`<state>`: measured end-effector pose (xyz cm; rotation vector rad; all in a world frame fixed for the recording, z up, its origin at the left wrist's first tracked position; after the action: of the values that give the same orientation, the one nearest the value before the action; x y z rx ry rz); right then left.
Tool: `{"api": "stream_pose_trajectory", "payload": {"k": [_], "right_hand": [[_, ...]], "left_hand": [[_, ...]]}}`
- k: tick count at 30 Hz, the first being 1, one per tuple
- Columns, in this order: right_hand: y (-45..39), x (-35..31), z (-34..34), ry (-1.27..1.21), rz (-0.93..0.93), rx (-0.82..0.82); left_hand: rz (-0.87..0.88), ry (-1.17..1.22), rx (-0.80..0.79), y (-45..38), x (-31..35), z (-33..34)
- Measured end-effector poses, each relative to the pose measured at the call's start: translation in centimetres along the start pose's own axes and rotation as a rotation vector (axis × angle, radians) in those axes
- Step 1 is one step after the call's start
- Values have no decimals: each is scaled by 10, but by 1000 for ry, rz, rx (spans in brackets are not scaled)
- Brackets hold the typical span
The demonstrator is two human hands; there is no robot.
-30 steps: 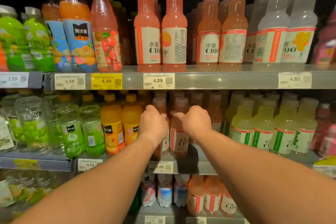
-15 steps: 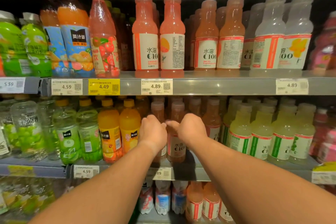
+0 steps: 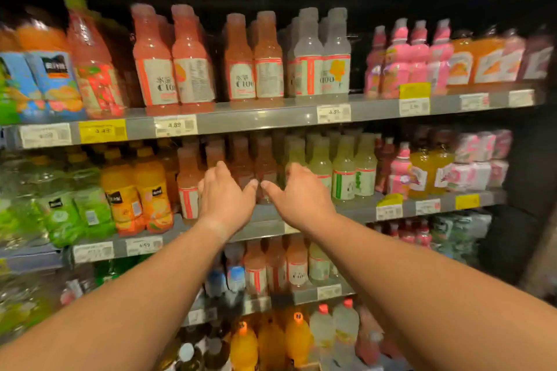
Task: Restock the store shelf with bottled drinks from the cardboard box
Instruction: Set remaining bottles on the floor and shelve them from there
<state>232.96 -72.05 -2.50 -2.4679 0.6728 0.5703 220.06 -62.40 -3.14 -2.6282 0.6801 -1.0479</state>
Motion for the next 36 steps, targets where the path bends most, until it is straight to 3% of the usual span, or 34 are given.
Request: {"api": "stream_pose_trajectory", "payload": {"k": [7, 13, 19, 23, 27, 36], "right_hand": [[83, 107, -31, 11, 152, -25], [152, 226, 8, 22, 321, -105], [206, 336, 91, 16, 441, -227], [239, 427, 164, -27, 617, -328], [260, 509, 241, -36, 696, -432], [249, 629, 393, -56, 825, -412]], "left_hand": [[120, -28, -146, 72, 51, 69], [104, -101, -361, 149, 45, 190], [4, -173, -662, 246, -4, 339], [-24, -256, -669, 290, -43, 432], [-231, -112, -913, 318, -88, 536], [-554, -93, -796, 315, -186, 700]]}}
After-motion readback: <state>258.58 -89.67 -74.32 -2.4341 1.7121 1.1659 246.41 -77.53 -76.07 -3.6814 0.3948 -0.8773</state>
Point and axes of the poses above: each hand's wrist, its own y-axis away from the middle knuckle, its own z-axis out of the palm, x = y × z, the point moved 7 cm from there along -y, towards the middle knuckle, and after that the axes turned 3 degrees about -x, right-handed, at the moved point
